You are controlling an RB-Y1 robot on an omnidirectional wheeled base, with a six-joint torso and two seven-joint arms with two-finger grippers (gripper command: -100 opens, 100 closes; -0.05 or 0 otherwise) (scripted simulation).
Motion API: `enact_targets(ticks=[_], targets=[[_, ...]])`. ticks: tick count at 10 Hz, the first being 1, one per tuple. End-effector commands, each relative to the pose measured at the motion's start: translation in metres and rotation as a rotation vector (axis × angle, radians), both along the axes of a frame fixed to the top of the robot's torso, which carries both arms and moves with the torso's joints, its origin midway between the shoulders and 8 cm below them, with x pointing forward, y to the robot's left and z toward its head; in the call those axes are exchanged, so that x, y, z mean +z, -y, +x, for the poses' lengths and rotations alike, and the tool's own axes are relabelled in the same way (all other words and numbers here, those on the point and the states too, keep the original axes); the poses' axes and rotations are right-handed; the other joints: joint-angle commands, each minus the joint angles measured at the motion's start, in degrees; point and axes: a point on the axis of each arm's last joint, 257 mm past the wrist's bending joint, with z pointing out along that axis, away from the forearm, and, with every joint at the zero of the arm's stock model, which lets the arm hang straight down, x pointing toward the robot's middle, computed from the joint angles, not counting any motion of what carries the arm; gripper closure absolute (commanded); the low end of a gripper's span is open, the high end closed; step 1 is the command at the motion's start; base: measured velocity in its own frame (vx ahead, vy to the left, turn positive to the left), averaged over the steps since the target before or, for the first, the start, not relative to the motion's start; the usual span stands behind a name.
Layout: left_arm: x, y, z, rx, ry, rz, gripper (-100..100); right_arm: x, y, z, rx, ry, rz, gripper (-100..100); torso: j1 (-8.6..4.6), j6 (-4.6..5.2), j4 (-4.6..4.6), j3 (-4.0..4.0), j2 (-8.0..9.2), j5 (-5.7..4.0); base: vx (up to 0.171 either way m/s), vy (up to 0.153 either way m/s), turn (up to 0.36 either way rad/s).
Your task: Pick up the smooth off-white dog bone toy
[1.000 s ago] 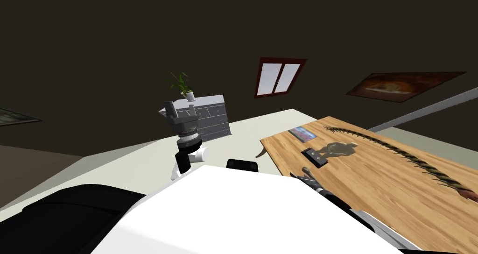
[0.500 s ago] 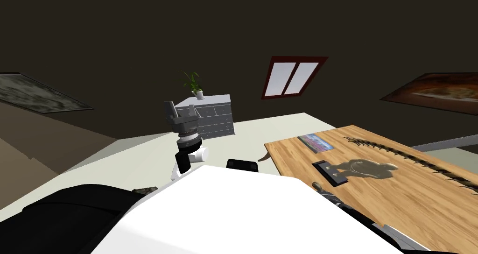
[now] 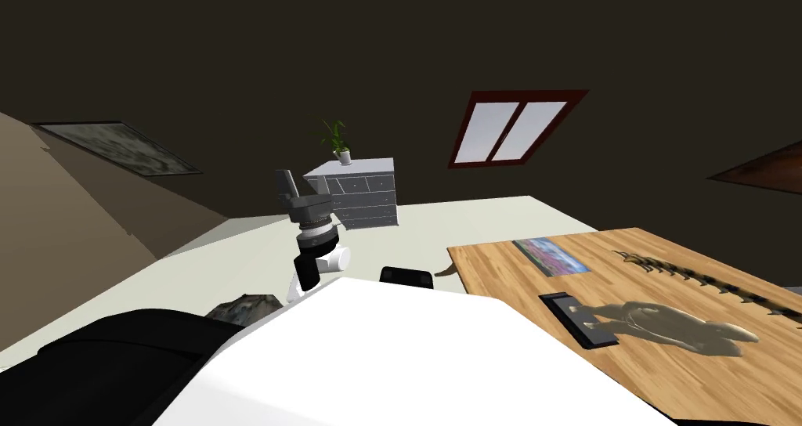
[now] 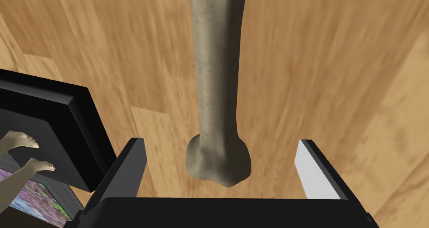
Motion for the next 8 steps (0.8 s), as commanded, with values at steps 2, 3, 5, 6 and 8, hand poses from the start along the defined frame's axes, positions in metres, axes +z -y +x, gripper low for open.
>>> enact_targets(ticks=[2, 3, 5, 6, 8], targets=[[0.0, 0.0, 0.0, 0.0, 0.0, 0.0, 0, -0.009, -0.01, -0.047, -0.001, -0.092, -0.003, -100, 0.01, 0.02, 0.0, 0.01, 0.01, 0.0, 0.044, -0.061, 0.13], [0.0, 0.0, 0.0, 0.0, 0.0, 0.0, 0, -0.007, -0.01, -0.035, 0.0, -0.066, -0.005, -100, -0.05, -0.01, 0.0, -0.01, -0.03, -0.02, 0.024, -0.039, 0.041], [0.0, 0.0, 0.0, 0.0, 0.0, 0.0, 0, -0.017, -0.012, -0.043, -0.021, -0.071, -0.006, -100, 0.15, 0.02, 0.02, 0.05, 0.09, 0.03, -0.006, -0.013, 0.082], [0.0, 0.0, 0.0, 0.0, 0.0, 0.0, 0, -0.019, -0.013, -0.044, -0.026, -0.071, -0.006, -100, 0.13, -0.02, 0.04, 0.09, 0.15, 0.02, -0.026, -0.033, 0.117], [0.0, 0.0, 0.0, 0.0, 0.0, 0.0, 0, -0.029, -0.017, -0.05, -0.047, -0.071, -0.004, -100, 0.09, 0.02, 0.06, 0.14, 0.24, 0.01, -0.03, -0.029, 0.09]])
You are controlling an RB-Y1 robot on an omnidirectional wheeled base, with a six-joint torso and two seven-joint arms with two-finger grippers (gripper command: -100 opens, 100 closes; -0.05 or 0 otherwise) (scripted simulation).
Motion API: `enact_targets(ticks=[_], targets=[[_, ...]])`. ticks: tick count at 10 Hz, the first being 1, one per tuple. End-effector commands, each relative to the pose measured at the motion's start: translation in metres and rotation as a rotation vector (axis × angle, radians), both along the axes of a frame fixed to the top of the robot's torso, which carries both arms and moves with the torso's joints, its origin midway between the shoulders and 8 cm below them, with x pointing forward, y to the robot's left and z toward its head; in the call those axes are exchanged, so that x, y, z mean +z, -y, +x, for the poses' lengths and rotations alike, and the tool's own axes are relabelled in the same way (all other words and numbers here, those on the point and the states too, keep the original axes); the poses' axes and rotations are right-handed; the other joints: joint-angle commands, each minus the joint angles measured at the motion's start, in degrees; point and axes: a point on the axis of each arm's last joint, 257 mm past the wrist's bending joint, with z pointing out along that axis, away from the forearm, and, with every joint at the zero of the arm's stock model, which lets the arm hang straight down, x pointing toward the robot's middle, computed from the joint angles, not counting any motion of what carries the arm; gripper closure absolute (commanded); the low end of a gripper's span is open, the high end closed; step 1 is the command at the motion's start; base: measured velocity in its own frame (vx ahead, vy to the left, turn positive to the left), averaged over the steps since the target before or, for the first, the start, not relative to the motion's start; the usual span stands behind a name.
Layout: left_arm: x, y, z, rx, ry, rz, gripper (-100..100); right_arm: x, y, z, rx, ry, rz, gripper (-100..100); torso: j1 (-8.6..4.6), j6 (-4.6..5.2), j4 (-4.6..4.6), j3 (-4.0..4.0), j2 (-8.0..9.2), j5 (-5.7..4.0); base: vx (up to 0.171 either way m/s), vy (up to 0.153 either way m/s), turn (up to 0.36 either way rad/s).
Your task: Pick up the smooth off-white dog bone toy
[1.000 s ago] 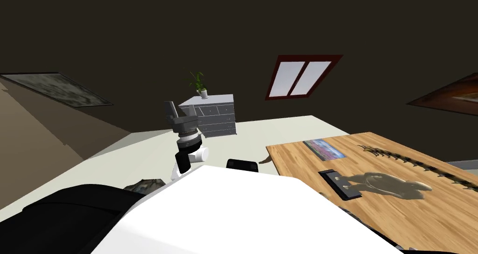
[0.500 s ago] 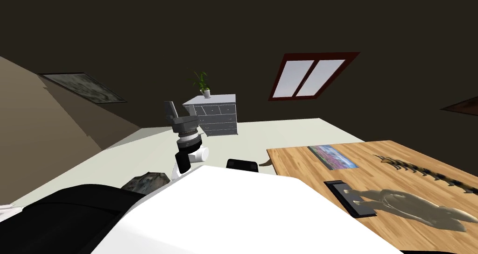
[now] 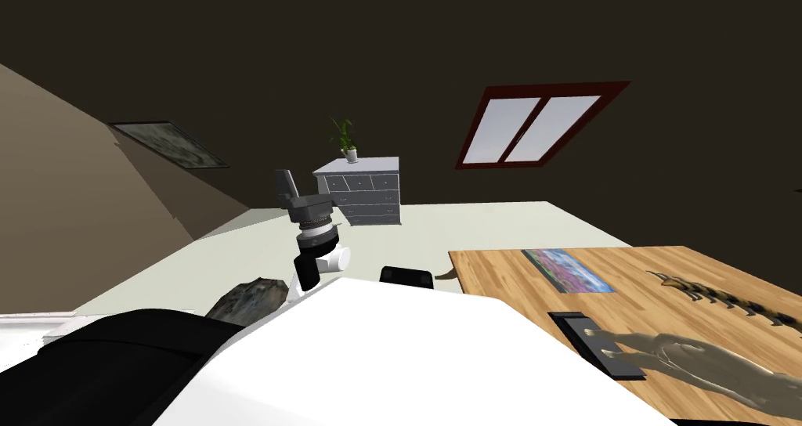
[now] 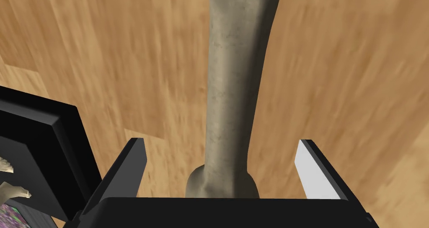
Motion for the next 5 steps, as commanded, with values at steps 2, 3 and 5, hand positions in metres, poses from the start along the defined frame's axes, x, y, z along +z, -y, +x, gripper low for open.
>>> enact_targets(ticks=[2, 3, 5], targets=[[0.0, 0.0, 0.0, 0.0, 0.0, 0.0, 0, -0.0004, -0.0002, -0.0003, -0.001, 0.0, 0.0, 100, 0.05, 0.02, -0.01, -0.03, -0.05, 0.02, -0.006, -0.007, 0.012], [0.0, 0.0, 0.0, 0.0, 0.0, 0.0, 0, -0.0004, -0.0001, -0.0003, -0.001, 0.0, 0.0, 100, 0.09, 0.02, -0.02, -0.05, -0.09, 0.03, 0.0, 0.0, 0.0], [0.0, 0.0, 0.0, 0.0, 0.0, 0.0, 0, -0.0006, -0.0006, -0.0006, -0.003, 0.0, 0.001, 100, 0.09, -0.01, -0.02, -0.05, -0.1, 0.03, 0.0, 0.0, 0.0]])
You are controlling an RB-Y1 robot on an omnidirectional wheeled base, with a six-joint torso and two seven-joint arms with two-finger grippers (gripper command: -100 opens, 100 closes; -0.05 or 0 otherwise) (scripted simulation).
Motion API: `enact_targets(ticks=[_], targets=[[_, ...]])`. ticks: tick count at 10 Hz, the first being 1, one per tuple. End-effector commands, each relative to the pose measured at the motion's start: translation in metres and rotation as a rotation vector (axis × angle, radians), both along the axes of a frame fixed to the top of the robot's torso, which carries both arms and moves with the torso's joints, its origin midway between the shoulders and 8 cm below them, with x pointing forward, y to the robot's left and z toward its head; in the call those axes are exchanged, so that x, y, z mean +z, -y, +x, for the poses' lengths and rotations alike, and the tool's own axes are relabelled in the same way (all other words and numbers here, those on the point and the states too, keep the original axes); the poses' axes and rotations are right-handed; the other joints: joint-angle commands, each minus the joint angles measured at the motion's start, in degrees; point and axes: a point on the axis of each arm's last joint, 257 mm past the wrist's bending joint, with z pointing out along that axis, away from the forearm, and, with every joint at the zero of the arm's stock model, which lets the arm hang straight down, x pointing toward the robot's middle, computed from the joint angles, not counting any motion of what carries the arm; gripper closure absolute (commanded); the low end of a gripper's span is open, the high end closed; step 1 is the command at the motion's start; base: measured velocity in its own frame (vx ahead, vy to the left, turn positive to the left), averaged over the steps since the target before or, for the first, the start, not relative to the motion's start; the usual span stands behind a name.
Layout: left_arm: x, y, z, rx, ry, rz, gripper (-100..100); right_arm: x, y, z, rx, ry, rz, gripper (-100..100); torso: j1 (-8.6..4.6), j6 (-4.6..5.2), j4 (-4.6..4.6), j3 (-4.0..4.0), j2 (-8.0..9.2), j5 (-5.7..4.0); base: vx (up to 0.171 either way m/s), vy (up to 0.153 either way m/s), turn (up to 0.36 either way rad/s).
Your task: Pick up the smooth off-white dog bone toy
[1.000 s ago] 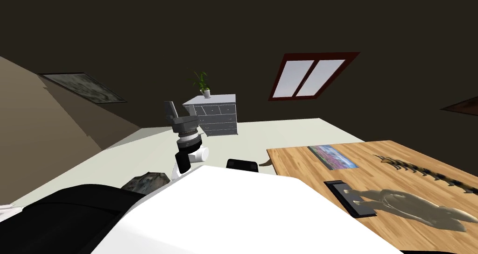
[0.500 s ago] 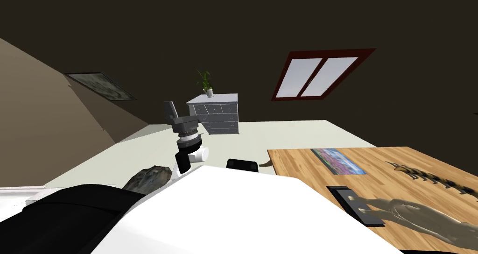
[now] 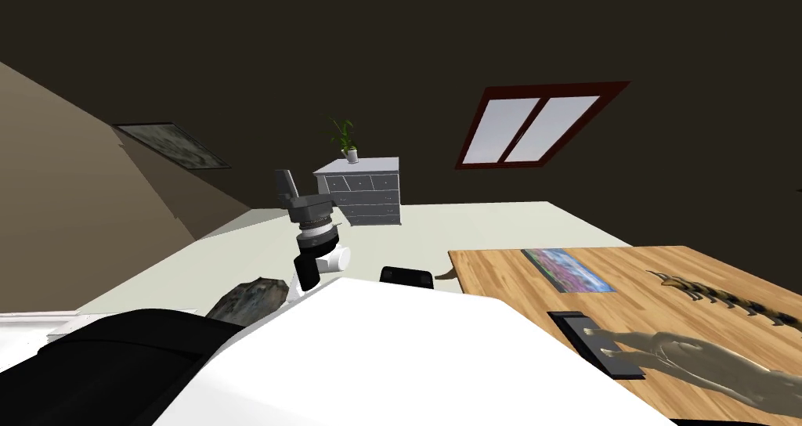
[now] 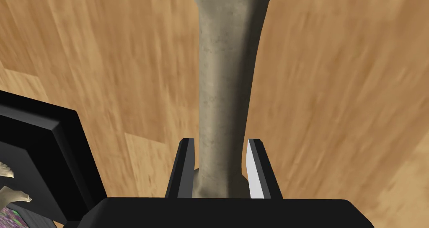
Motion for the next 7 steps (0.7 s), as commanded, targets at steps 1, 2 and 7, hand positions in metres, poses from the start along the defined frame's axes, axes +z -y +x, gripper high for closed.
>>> enact_targets(ticks=[1, 2, 7], targets=[[0.0, 0.0, 0.0, 0.0, 0.0, 0.0, 0, 0.0, 0.0, 0.0, 0.0, 0.0, 0.0, 100, 0.0, 0.0, 0.0, 0.0, 0.0, 0.0, 0.0, 0.0, 0.0], [0.0, 0.0, 0.0, 0.0, 0.0, 0.0, 0, 0.0, 0.0, 0.0, 0.0, 0.0, 0.0, 0, 0.0, 0.0, 0.0, 0.0, 0.0, 0.0, 0.0, 0.0, 0.0], [0.0, 0.0, 0.0, 0.0, 0.0, 0.0, 0, 0.015, 0.004, 0.009, 0.032, -0.002, -0.002, 0, 0.14, 0.0, -0.01, -0.04, -0.06, 0.04, 0.018, 0.023, -0.093]])
